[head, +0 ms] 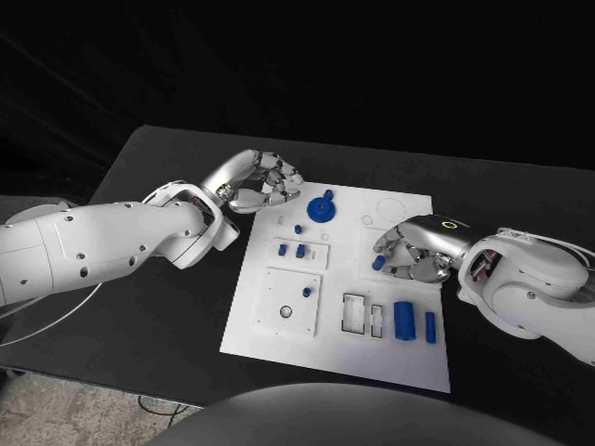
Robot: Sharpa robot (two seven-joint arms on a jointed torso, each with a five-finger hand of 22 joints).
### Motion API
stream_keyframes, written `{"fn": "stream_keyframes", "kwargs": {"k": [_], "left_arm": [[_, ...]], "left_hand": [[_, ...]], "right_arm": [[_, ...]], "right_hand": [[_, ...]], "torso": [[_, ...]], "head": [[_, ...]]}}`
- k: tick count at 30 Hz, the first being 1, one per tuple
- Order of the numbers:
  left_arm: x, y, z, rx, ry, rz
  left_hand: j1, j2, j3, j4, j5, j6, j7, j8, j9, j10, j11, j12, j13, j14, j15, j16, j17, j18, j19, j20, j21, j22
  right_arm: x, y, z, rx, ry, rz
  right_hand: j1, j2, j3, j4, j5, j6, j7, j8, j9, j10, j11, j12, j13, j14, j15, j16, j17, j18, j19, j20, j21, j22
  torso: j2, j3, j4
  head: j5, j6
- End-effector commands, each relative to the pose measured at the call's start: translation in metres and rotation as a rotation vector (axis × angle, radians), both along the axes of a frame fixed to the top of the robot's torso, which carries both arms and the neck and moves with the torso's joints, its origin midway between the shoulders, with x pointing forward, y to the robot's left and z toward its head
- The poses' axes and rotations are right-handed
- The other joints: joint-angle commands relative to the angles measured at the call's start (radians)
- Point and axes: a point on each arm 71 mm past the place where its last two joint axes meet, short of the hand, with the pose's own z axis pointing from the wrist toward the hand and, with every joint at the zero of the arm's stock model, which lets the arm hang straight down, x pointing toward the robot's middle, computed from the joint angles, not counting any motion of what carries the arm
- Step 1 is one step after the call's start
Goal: Assemble the parts on the task board
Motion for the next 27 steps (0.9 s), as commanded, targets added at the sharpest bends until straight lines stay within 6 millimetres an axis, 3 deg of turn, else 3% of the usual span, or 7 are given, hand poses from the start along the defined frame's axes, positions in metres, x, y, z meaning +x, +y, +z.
{"fn": "stream_keyframes", "kwargs": {"k": [1,19,27], "left_arm": [[-0.0004,-0.0024,-0.0021,-0.003,0.020,-0.013],[-0.0002,-0.0028,-0.0052,0.001,0.033,-0.011],[-0.0004,-0.0027,-0.0074,0.003,0.042,-0.010]], "left_hand": [[0.009,-0.001,0.005,-0.004,0.006,-0.003,0.001,0.007,0.000,0.002,0.007,0.006,-0.002,0.006,-0.001,0.002,-0.002,0.015,0.009,-0.001,-0.001,0.002],[0.015,0.002,0.008,-0.005,0.008,-0.002,0.001,0.009,0.001,0.003,0.008,0.006,-0.005,0.007,-0.001,0.002,-0.003,0.015,0.011,-0.001,0.000,0.004],[0.016,0.003,0.009,-0.005,0.009,-0.002,0.002,0.009,0.001,0.004,0.008,0.006,-0.006,0.008,-0.001,0.002,-0.003,0.015,0.011,-0.001,0.000,0.004]], "right_arm": [[-0.0007,0.0014,-0.0009,0.026,0.012,0.007],[-0.0013,0.0077,0.0001,0.048,0.000,0.030],[-0.0020,0.0088,0.0034,0.087,-0.018,0.024]], "right_hand": [[-0.013,0.001,0.004,0.003,-0.010,0.004,0.004,-0.003,-0.001,0.016,-0.002,0.006,0.001,0.007,-0.004,0.004,0.000,-0.020,0.007,-0.004,0.003,0.085],[0.001,0.002,0.030,-0.028,-0.029,0.105,-0.024,0.056,0.040,0.042,-0.011,-0.017,-0.001,0.003,-0.012,-0.002,-0.008,-0.021,0.005,-0.012,-0.003,0.084],[0.027,0.019,0.052,-0.053,-0.034,0.166,-0.040,0.105,0.080,0.091,-0.029,-0.012,0.003,0.006,-0.026,-0.001,-0.008,-0.021,0.010,-0.023,0.007,0.087]], "torso": [[0.000,0.0000,0.0002],[0.001,0.0003,0.0013],[0.001,0.0003,0.0006]], "head": [[-0.003,0.000],[-0.003,0.000],[0.000,0.000]]}}
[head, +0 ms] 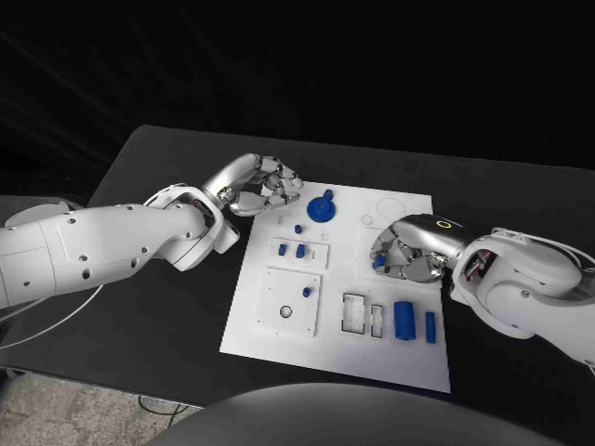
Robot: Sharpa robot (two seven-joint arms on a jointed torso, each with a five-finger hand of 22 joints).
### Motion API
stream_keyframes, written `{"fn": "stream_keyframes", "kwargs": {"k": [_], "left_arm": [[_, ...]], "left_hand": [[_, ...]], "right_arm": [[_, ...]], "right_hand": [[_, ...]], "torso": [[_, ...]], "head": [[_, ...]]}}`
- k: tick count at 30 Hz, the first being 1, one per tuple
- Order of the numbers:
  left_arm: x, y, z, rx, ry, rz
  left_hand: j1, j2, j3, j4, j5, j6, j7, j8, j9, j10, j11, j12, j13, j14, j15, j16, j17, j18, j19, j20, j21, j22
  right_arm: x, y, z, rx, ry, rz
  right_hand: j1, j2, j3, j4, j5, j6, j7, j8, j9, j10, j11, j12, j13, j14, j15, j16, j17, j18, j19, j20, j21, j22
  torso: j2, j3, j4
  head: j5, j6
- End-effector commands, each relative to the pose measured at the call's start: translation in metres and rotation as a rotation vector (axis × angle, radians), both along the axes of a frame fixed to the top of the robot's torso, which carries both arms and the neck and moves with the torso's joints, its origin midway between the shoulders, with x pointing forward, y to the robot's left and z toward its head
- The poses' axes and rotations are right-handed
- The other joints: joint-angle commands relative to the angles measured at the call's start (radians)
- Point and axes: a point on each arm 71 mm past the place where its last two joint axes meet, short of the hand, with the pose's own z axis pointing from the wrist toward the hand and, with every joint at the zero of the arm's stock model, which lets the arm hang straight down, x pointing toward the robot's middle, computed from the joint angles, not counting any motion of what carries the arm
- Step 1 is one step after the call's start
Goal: Assemble the parts on the task board
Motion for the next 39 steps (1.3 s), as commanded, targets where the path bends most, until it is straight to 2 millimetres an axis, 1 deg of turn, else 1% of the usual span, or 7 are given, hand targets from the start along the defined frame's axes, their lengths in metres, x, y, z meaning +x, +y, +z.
{"fn": "stream_keyframes", "kwargs": {"k": [1,8,11,18,24,27,39], "left_arm": [[-0.001,-0.002,-0.002,-0.003,0.017,-0.012],[-0.001,-0.001,-0.004,-0.001,0.023,-0.010],[-0.001,-0.001,-0.004,0.000,0.027,-0.010],[0.000,-0.002,-0.005,0.002,0.031,-0.010],[0.001,-0.004,-0.006,0.001,0.032,-0.016],[0.001,-0.005,-0.007,0.000,0.032,-0.018],[0.001,-0.008,-0.008,-0.001,0.034,-0.023]], "left_hand": [[0.010,-0.003,0.006,-0.002,0.005,-0.002,0.002,0.005,0.001,0.000,0.005,0.006,-0.002,0.008,-0.001,0.002,-0.001,0.015,0.007,0.002,0.000,0.001],[0.011,-0.002,0.007,-0.003,0.006,-0.002,0.002,0.006,0.001,0.001,0.005,0.006,-0.003,0.008,-0.001,0.002,-0.001,0.015,0.008,0.002,0.001,0.002],[0.011,-0.002,0.007,-0.003,0.006,-0.002,0.002,0.006,0.001,0.001,0.005,0.006,-0.003,0.008,-0.001,0.002,-0.001,0.015,0.008,0.002,0.001,0.002],[0.013,-0.001,0.007,-0.003,0.006,-0.002,0.002,0.006,0.002,0.001,0.006,0.006,-0.004,0.008,-0.001,0.002,-0.002,0.015,0.009,0.002,0.001,0.002],[0.013,-0.001,0.008,-0.003,0.007,-0.002,0.002,0.006,0.002,0.002,0.006,0.006,-0.004,0.008,-0.001,0.002,-0.002,0.015,0.009,0.002,0.001,0.003],[0.013,0.000,0.008,-0.002,0.007,-0.002,0.002,0.006,0.002,0.002,0.007,0.006,-0.004,0.008,-0.001,0.002,-0.002,0.015,0.009,0.003,0.001,0.003],[0.014,0.002,0.009,-0.002,0.008,-0.003,0.003,0.006,0.002,0.002,0.008,0.006,-0.006,0.009,0.000,0.002,-0.002,0.015,0.010,0.003,0.001,0.004]], "right_arm": [[-0.001,0.001,0.003,0.045,-0.019,-0.003],[-0.003,-0.003,0.013,0.103,-0.016,-0.035],[-0.002,-0.005,0.027,0.130,-0.001,-0.053],[-0.005,0.002,0.057,0.180,0.022,-0.041],[-0.016,0.032,0.062,0.164,0.036,0.085],[-0.023,0.049,0.057,0.132,0.007,0.159],[-0.045,0.122,0.025,0.045,-0.069,0.393]], "right_hand": [[0.020,0.003,0.009,-0.010,-0.004,0.016,-0.001,0.014,0.014,0.019,-0.005,0.000,0.001,-0.001,-0.010,-0.002,-0.005,-0.006,0.003,-0.011,0.004,0.088],[0.054,0.017,0.035,-0.041,0.019,0.028,-0.003,0.032,0.037,0.054,-0.014,-0.003,0.000,-0.013,-0.019,-0.025,-0.040,-0.001,-0.004,-0.021,-0.024,0.082],[0.054,0.017,0.038,-0.046,0.021,0.028,-0.004,0.036,0.045,0.065,-0.016,-0.006,0.000,-0.025,-0.021,-0.045,-0.066,0.003,-0.014,-0.023,-0.050,0.075],[0.055,0.017,0.040,-0.050,0.020,0.024,-0.004,0.035,0.047,0.072,-0.018,-0.007,0.000,-0.024,-0.022,-0.047,-0.065,0.002,-0.014,-0.024,-0.049,0.075],[0.052,0.015,0.042,-0.052,0.025,0.014,-0.002,0.030,0.049,0.077,-0.018,-0.011,-0.001,-0.016,-0.023,-0.043,-0.055,0.000,-0.009,-0.025,-0.037,0.078],[0.049,0.013,0.042,-0.052,0.025,0.010,-0.002,0.028,0.050,0.079,-0.017,-0.014,-0.002,-0.012,-0.023,-0.040,-0.050,-0.002,-0.005,-0.026,-0.026,0.080],[0.043,0.002,0.046,-0.053,0.023,0.001,-0.001,0.018,0.051,0.081,-0.016,-0.029,-0.007,0.003,-0.023,-0.030,-0.030,-0.007,0.006,-0.026,0.003,0.087]], "torso": [[-0.001,-0.0003,-0.0012],[0.000,0.0002,-0.0009],[-0.001,-0.0003,0.0010],[-0.002,-0.0007,-0.0011],[-0.001,0.0002,-0.0006],[-0.002,-0.0004,-0.0032],[-0.001,-0.0007,0.0027]], "head": [[0.002,0.000],[0.007,0.000],[0.006,0.000],[0.010,0.000],[0.008,0.000],[0.013,0.000],[0.027,0.000]]}}
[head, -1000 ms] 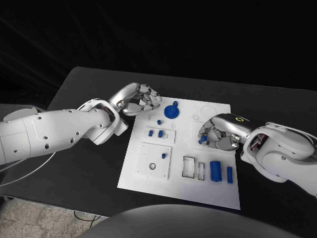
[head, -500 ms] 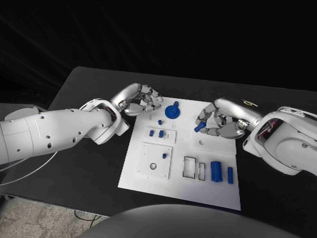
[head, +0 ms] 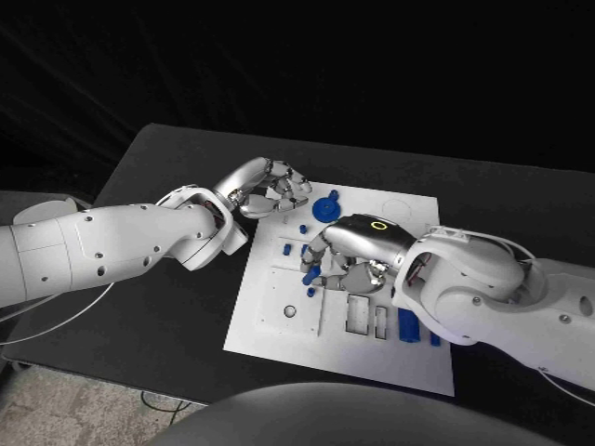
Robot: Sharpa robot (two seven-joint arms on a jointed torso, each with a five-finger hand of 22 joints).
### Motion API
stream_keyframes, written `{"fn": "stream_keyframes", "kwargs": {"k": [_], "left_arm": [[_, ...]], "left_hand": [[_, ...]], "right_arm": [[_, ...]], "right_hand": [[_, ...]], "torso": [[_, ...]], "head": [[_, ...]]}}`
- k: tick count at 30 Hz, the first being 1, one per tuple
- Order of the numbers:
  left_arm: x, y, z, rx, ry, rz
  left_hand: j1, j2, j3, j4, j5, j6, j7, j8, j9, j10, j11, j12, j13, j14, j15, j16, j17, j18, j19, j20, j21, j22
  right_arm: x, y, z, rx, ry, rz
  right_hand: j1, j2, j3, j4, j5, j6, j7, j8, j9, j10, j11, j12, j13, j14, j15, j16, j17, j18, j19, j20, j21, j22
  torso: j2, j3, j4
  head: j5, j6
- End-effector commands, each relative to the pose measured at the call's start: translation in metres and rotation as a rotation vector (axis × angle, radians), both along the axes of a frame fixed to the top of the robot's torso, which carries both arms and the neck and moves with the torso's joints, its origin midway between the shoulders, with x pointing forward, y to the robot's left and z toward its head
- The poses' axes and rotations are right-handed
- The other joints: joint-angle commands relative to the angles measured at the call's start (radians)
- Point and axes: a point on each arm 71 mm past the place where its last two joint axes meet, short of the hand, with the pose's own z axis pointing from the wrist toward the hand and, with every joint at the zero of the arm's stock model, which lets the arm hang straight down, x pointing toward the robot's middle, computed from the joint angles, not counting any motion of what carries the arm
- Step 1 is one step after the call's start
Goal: Assemble the parts on the task board
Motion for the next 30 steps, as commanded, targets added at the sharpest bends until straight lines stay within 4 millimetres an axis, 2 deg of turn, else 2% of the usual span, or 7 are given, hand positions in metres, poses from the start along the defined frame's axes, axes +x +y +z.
{"fn": "stream_keyframes", "kwargs": {"k": [1,5,13,18,30], "left_arm": [[0.000,-0.002,0.000,-0.006,0.007,-0.015],[-0.001,-0.002,0.000,-0.006,0.008,-0.013],[0.000,-0.004,-0.001,-0.007,0.011,-0.015],[0.000,-0.005,-0.001,-0.008,0.012,-0.017],[0.000,-0.005,-0.001,-0.006,0.010,-0.019]], "left_hand": [[0.011,-0.001,0.006,0.001,0.005,-0.003,0.003,0.007,0.001,0.002,0.008,0.006,-0.001,0.009,0.000,0.002,-0.001,0.015,0.006,-0.001,0.001,0.001],[0.011,-0.001,0.007,0.001,0.005,-0.004,0.003,0.007,0.001,0.002,0.008,0.006,-0.002,0.009,0.000,0.002,-0.002,0.015,0.006,-0.001,0.001,0.002],[0.011,-0.001,0.007,0.001,0.005,-0.004,0.003,0.007,0.001,0.002,0.008,0.006,-0.002,0.009,0.000,0.002,-0.002,0.015,0.006,-0.001,0.001,0.002],[0.013,0.000,0.008,0.000,0.006,-0.004,0.003,0.007,0.001,0.002,0.009,0.005,-0.003,0.009,0.000,0.002,-0.002,0.015,0.007,-0.001,0.002,0.003],[0.016,0.000,0.009,-0.001,0.007,-0.005,0.003,0.007,0.002,0.002,0.009,0.005,-0.004,0.010,0.000,0.002,-0.002,0.015,0.008,-0.001,0.002,0.004]], "right_arm": [[-0.005,0.013,-0.008,-0.077,-0.085,0.091],[-0.009,0.028,-0.014,-0.098,-0.101,0.129],[-0.017,0.047,-0.023,-0.136,-0.124,0.186],[-0.019,0.051,-0.027,-0.181,-0.121,0.214],[-0.022,0.050,-0.032,-0.230,-0.148,0.229]], "right_hand": [[-0.003,-0.010,0.004,-0.005,0.001,-0.010,0.000,-0.006,0.000,0.021,-0.013,-0.008,-0.002,0.006,0.001,0.006,0.004,-0.007,0.008,0.000,0.005,0.087],[-0.001,-0.012,0.007,-0.008,0.001,-0.014,0.001,-0.009,0.000,0.021,-0.013,-0.012,-0.003,0.010,0.001,0.009,0.010,-0.008,0.010,0.000,0.011,0.089],[0.004,-0.014,0.012,-0.014,0.001,-0.011,0.002,-0.011,0.001,0.029,-0.013,-0.014,-0.002,0.012,0.001,0.011,0.015,-0.010,0.013,0.000,0.018,0.091],[-0.003,-0.021,0.011,-0.014,-0.004,-0.004,0.001,-0.011,0.004,0.038,-0.014,-0.016,-0.001,0.008,0.001,0.005,0.007,-0.010,0.011,0.000,0.017,0.091],[-0.003,-0.026,0.016,-0.020,-0.005,0.009,-0.004,-0.011,0.009,0.058,-0.019,-0.018,0.004,0.002,-0.002,-0.001,0.002,-0.010,0.008,-0.002,0.017,0.091]], "torso": [[0.001,-0.0006,0.0013],[0.003,0.0001,-0.0015],[0.002,-0.0011,-0.0040],[0.001,-0.0013,-0.0031],[-0.001,-0.0017,-0.0032]], "head": [[0.008,0.000],[0.017,0.000],[0.020,0.000],[0.017,0.000],[0.019,0.000]]}}
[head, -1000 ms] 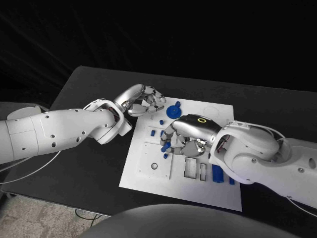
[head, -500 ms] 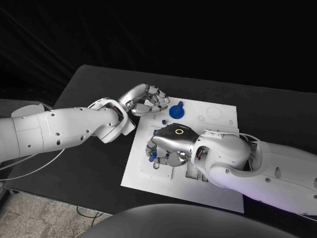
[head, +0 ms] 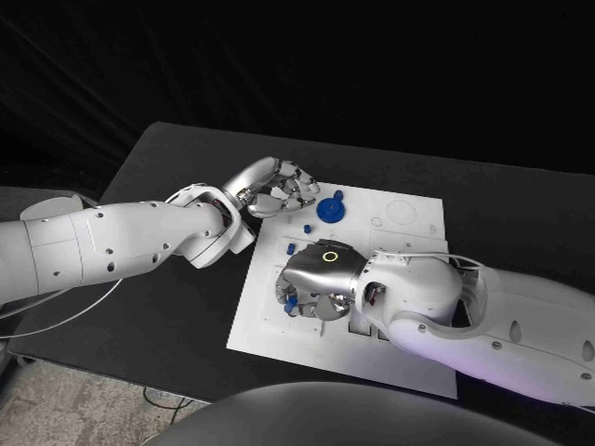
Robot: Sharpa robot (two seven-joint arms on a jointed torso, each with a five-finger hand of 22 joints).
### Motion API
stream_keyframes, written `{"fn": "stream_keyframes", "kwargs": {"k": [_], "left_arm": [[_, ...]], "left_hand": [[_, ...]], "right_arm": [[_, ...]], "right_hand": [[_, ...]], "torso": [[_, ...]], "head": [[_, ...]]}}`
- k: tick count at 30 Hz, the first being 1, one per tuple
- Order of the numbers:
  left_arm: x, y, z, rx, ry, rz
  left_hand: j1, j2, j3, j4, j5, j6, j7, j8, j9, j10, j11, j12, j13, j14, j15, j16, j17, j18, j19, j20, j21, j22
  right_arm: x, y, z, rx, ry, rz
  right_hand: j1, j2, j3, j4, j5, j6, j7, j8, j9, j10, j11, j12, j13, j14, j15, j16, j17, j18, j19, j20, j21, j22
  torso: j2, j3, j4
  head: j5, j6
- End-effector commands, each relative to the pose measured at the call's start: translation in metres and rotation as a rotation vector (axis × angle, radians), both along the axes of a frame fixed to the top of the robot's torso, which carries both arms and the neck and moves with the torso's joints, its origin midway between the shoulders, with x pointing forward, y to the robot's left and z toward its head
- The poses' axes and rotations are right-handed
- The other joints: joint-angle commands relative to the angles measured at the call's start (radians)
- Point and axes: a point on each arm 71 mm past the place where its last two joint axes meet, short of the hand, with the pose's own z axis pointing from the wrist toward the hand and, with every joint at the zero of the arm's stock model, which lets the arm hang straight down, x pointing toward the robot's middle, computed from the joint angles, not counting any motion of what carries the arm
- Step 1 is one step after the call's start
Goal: Assemble the parts on the task board
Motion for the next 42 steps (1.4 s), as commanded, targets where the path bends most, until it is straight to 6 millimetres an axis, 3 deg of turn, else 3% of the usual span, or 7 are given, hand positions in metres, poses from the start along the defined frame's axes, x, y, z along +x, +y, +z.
{"fn": "stream_keyframes", "kwargs": {"k": [1,37,42], "left_arm": [[-0.0005,-0.0021,-0.0002,-0.003,0.007,-0.015],[0.0008,-0.0022,-0.0017,-0.006,0.025,-0.013],[0.0011,-0.0018,-0.0020,-0.005,0.029,-0.011]], "left_hand": [[0.010,0.002,0.006,0.002,0.003,-0.005,0.003,0.003,0.001,-0.002,0.006,0.005,-0.001,0.010,0.000,0.002,-0.001,0.015,0.008,-0.001,0.002,0.001],[0.016,0.003,0.008,-0.001,0.006,-0.006,0.003,0.005,0.002,-0.002,0.007,0.005,-0.004,0.011,0.001,0.002,-0.002,0.015,0.009,-0.001,0.003,0.004],[0.017,0.003,0.008,-0.002,0.006,-0.006,0.004,0.005,0.002,-0.002,0.007,0.005,-0.005,0.011,0.001,0.002,-0.002,0.015,0.009,-0.001,0.004,0.004]], "right_arm": [[-0.0017,-0.0002,-0.0031,-0.055,-0.036,0.027],[-0.0042,-0.0044,-0.0084,-0.079,-0.049,0.016],[-0.0039,-0.0054,-0.0090,-0.085,-0.047,0.012]], "right_hand": [[0.000,-0.008,0.002,-0.007,-0.004,0.010,-0.002,-0.003,0.001,0.033,-0.026,-0.001,0.002,-0.005,-0.002,-0.003,-0.001,-0.010,0.001,-0.002,-0.003,0.092],[0.006,-0.014,0.015,-0.027,0.023,0.035,-0.009,0.001,0.016,0.038,-0.032,-0.013,0.012,-0.020,-0.008,-0.021,-0.021,-0.007,-0.011,-0.008,-0.022,0.089],[0.006,-0.015,0.016,-0.029,0.026,0.035,-0.010,0.001,0.018,0.034,-0.031,-0.017,0.012,-0.025,-0.009,-0.027,-0.029,-0.005,-0.015,-0.008,-0.028,0.087]], "torso": [[-0.001,-0.0005,0.0001],[0.001,0.0007,0.0005],[0.001,-0.0005,0.0001]], "head": [[0.000,0.000],[0.009,0.000],[0.008,0.000]]}}
